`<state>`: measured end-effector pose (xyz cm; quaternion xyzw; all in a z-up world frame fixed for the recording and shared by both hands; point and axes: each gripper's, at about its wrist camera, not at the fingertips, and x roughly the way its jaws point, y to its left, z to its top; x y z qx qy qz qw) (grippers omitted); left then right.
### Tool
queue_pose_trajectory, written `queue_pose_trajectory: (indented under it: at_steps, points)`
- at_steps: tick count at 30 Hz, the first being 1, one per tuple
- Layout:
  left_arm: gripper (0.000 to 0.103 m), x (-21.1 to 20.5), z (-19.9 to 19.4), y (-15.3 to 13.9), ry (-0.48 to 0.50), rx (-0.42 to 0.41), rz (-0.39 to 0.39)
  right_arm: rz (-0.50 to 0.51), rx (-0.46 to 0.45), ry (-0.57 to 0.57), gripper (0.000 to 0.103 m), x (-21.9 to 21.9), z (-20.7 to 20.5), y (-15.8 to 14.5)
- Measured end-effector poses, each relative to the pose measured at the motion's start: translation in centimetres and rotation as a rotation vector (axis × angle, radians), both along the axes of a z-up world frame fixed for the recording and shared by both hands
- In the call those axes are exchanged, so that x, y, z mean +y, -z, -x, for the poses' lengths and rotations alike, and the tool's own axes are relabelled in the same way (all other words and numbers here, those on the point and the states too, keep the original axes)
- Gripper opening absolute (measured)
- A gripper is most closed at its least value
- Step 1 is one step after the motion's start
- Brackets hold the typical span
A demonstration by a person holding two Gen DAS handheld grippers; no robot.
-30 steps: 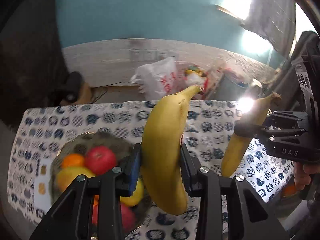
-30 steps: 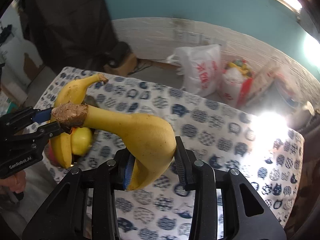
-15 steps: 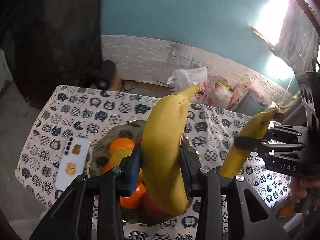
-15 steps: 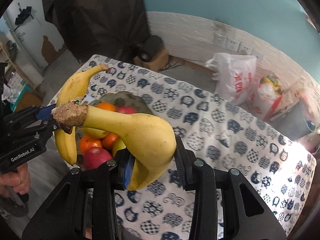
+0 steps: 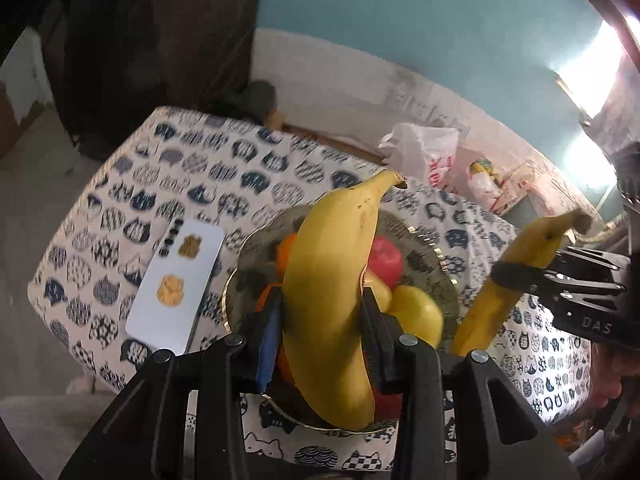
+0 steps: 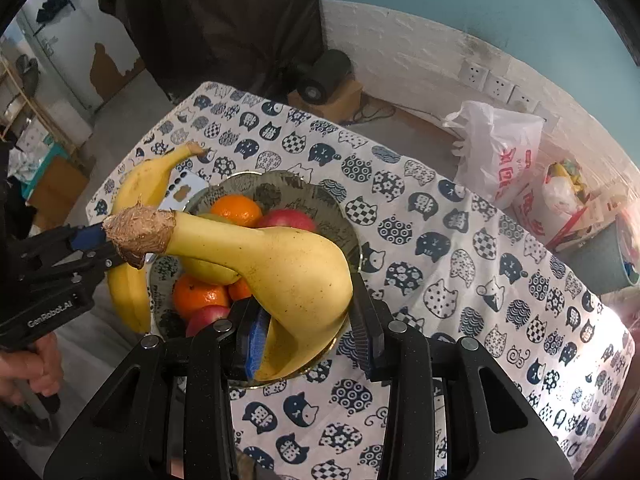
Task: Organize fruits
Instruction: 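Lower and release the banana from the left gripper while the right gripper releases its banana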
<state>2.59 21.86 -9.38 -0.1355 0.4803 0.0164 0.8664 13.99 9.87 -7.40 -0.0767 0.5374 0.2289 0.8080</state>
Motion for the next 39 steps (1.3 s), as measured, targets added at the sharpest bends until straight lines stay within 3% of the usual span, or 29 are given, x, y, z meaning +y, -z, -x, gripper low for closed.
queue_pose_trajectory:
  at_steps: [6,14,17,21,29,34,39]
  points:
    - [0.037,1.8,-0.6,2.4,-0.048,0.053,0.034,0.023,0.024,0.000,0.035,1.1,-1.1,1.4]
    - [0.037,2.2,-1.2,5.2,-0.059,0.127,-0.036,0.045,0.045,-0.003,0.036,2.3,-2.8,2.8]
    - [0.038,2.5,-1.3,5.0,-0.058,0.106,-0.027,0.049,0.051,0.001,0.036,2.7,-3.4,3.3]
    - [0.051,2.1,-1.4,4.6,-0.047,0.093,-0.089,0.056,0.058,0.002,0.036,3.2,-4.1,4.1]
    - [0.058,1.8,-1.5,4.4,-0.039,0.100,-0.134,0.040,0.088,-0.023,0.038,4.1,-4.7,4.9]
    - [0.071,2.1,-1.3,3.0,-0.066,0.061,-0.138,0.045,0.088,-0.032,0.045,4.4,-4.3,4.9]
    - [0.075,1.8,-1.1,1.6,-0.081,0.042,-0.156,0.033,0.089,-0.005,0.059,3.4,-4.0,4.3]
